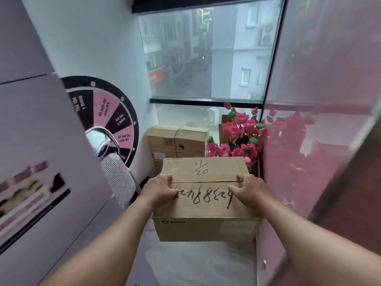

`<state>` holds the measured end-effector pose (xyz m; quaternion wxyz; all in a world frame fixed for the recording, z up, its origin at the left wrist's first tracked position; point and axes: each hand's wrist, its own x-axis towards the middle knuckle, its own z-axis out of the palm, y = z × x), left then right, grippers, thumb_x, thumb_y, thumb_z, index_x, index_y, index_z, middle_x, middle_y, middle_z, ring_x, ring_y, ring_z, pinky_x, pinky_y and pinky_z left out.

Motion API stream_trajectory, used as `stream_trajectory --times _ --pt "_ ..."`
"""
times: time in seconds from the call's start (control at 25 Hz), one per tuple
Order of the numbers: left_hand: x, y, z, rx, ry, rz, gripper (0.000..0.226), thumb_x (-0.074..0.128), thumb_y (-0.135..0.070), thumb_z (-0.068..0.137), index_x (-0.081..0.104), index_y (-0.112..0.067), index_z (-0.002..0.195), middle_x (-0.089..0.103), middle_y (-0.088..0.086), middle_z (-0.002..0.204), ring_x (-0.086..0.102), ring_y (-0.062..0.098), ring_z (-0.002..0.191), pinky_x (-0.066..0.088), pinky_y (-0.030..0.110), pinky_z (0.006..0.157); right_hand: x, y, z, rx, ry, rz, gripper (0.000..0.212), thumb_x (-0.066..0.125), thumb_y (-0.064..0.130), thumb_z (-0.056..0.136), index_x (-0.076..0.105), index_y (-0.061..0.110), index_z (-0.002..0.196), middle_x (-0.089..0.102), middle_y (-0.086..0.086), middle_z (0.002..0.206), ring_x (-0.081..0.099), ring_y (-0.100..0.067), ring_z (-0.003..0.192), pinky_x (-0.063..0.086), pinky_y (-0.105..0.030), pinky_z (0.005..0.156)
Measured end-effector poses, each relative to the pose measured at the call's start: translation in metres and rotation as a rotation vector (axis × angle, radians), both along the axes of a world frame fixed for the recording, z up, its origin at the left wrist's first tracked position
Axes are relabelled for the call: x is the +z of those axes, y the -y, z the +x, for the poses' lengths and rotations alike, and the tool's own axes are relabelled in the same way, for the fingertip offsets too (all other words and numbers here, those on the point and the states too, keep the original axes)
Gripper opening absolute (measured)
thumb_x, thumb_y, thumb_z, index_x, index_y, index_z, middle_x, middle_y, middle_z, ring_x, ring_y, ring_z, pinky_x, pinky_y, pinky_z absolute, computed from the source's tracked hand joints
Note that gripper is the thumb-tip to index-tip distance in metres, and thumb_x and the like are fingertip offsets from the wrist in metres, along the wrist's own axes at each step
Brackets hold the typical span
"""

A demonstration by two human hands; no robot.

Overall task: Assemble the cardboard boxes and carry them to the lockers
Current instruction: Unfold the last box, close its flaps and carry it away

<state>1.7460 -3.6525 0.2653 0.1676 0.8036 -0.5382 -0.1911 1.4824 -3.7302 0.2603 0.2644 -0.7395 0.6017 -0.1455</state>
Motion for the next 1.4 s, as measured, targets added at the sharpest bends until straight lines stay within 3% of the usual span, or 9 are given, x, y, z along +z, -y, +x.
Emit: stream_trajectory --times 0.16,0.36,0.52,0.72,1.04,1.24,1.4 --pt "0.016 0.110 0.037 0.033 -0.028 -0.017 0.054 0.070 -0.036 0.084 0.059 -0.023 0.134 0.062 0.004 0.134 0.056 0.026 0.123 0.045 0.033 0.100 0.015 0.114 0.038 -0.007 0.026 -0.033 0.043 0.068 0.037 0.090 0.065 0.016 0.128 0.069 -0.008 0.123 0.062 -0.029 0.114 0.050 -0.037 0.095" --pt "0.016 0.249 0.091 0.046 -0.017 -0.012 0.047 0.069 -0.030 0.084 0.062 -0.020 0.129 0.065 0.005 0.130 0.058 0.026 0.121 0.046 0.032 0.099 0.010 0.253 0.097 0.008 0.037 -0.019 0.028 0.066 0.035 0.087 0.067 0.025 0.113 0.071 0.000 0.108 0.064 -0.025 0.103 0.051 -0.034 0.086" --pt "0.004 0.360 0.149 0.042 -0.027 -0.022 0.049 0.070 -0.030 0.082 0.062 -0.022 0.130 0.066 0.002 0.128 0.058 0.025 0.121 0.046 0.031 0.097 0.000 0.359 0.153 0.006 0.039 -0.005 0.051 0.067 0.036 0.089 0.060 0.019 0.136 0.066 -0.006 0.127 0.060 -0.028 0.118 0.050 -0.037 0.096" --pt "0.004 0.479 0.220 0.045 -0.054 -0.016 0.052 0.072 -0.035 0.082 0.062 -0.024 0.131 0.066 0.002 0.128 0.059 0.025 0.121 0.047 0.033 0.100 0.004 0.477 0.219 0.017 0.012 0.028 0.049 0.067 0.033 0.087 0.060 0.017 0.132 0.065 -0.008 0.127 0.061 -0.029 0.116 0.052 -0.040 0.097" --pt "-0.023 0.643 0.331 0.099 -0.051 0.043 0.065 0.072 -0.037 0.084 0.051 -0.025 0.144 0.056 0.004 0.143 0.051 0.025 0.132 0.042 0.031 0.106 -0.018 0.655 0.328 0.126 0.019 0.058 0.039 0.068 0.027 0.091 0.063 0.017 0.129 0.069 -0.001 0.122 0.053 -0.016 0.091 0.042 -0.023 0.078" --pt "-0.039 0.743 0.405 0.199 -0.073 0.081 0.069 0.076 -0.037 0.080 0.051 -0.028 0.144 0.057 0.000 0.142 0.051 0.022 0.131 0.041 0.028 0.104 -0.042 0.771 0.404 0.174 0.005 0.077 0.037 0.067 0.032 0.090 0.066 0.019 0.125 0.070 -0.004 0.121 0.062 -0.027 0.112 0.047 -0.033 0.088" --pt "-0.050 0.805 0.461 0.260 -0.077 0.096 0.069 0.079 -0.032 0.078 0.052 -0.029 0.142 0.058 0.001 0.140 0.053 0.023 0.127 0.042 0.028 0.102 -0.060 0.839 0.460 0.206 -0.001 0.149 0.045 0.066 0.032 0.089 0.061 0.023 0.132 0.066 -0.005 0.123 0.062 -0.027 0.110 0.051 -0.035 0.093"
